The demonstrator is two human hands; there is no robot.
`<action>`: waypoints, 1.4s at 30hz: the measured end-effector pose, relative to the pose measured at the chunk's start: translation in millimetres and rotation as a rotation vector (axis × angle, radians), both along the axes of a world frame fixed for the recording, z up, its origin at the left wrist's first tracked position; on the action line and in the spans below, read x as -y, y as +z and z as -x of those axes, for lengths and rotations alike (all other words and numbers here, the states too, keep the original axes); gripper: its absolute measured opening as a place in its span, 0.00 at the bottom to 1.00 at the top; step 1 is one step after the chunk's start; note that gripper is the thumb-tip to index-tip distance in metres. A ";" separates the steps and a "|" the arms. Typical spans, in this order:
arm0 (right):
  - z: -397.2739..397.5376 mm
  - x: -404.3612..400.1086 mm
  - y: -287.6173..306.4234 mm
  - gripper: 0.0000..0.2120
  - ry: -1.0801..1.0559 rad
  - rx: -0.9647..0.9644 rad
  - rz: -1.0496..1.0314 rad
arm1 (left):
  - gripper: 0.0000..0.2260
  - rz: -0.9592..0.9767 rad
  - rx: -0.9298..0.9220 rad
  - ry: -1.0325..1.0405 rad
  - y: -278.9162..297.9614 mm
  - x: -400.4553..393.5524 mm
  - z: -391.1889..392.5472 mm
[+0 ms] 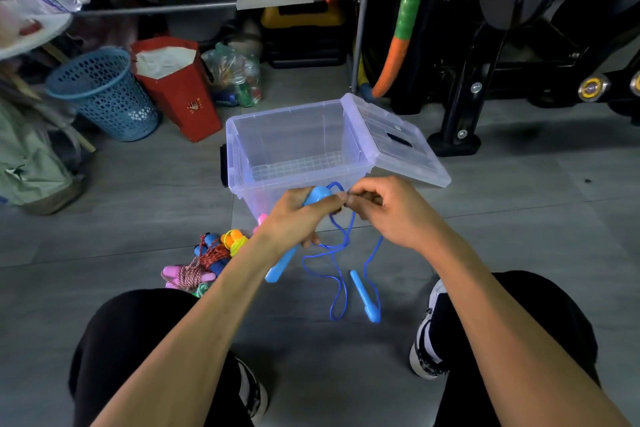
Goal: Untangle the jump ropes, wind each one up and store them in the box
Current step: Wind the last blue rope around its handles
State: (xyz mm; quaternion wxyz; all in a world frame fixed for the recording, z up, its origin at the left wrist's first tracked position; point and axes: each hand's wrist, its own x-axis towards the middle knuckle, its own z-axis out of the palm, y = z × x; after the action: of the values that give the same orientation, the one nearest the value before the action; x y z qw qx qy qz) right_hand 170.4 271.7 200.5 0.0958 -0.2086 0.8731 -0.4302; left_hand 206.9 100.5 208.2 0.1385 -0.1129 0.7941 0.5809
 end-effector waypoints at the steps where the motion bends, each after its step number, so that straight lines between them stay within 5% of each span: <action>1: -0.1 -0.5 0.5 0.09 -0.005 0.016 0.001 | 0.16 -0.006 0.005 0.015 -1.0 2.5 1.4; 8: 7.1 -26.3 2.9 0.10 -0.071 0.092 -0.106 | 0.12 -0.153 -0.030 0.515 -11.8 52.3 18.4; 12: 4.4 -25.4 6.5 0.09 -0.046 0.042 -0.038 | 0.12 0.096 -0.079 0.279 -13.4 49.3 12.4; 17: -0.4 -10.7 4.5 0.09 0.049 0.062 -0.016 | 0.10 -0.017 -0.051 -0.133 2.6 9.6 -5.3; 24: 4.2 -26.9 1.8 0.09 -0.034 0.143 -0.181 | 0.12 -0.149 -0.066 0.516 -14.5 52.7 19.1; 28: 3.0 -27.7 -0.8 0.09 -0.008 0.102 -0.193 | 0.05 0.039 -0.092 0.293 -17.7 48.5 14.8; 34: -4.0 -7.3 -1.4 0.09 0.036 0.076 -0.145 | 0.09 0.116 -0.057 -0.148 -8.0 8.3 -0.2; 42: 6.3 -38.4 2.4 0.08 -0.098 0.048 -0.184 | 0.04 -0.055 -0.176 0.491 -14.6 50.5 23.3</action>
State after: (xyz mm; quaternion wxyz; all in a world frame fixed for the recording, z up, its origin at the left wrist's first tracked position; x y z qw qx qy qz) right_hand 164.1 310.1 202.9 0.1143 -0.1457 0.9155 -0.3571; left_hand 183.6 50.0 193.6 -0.0731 -0.2474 0.7359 0.6260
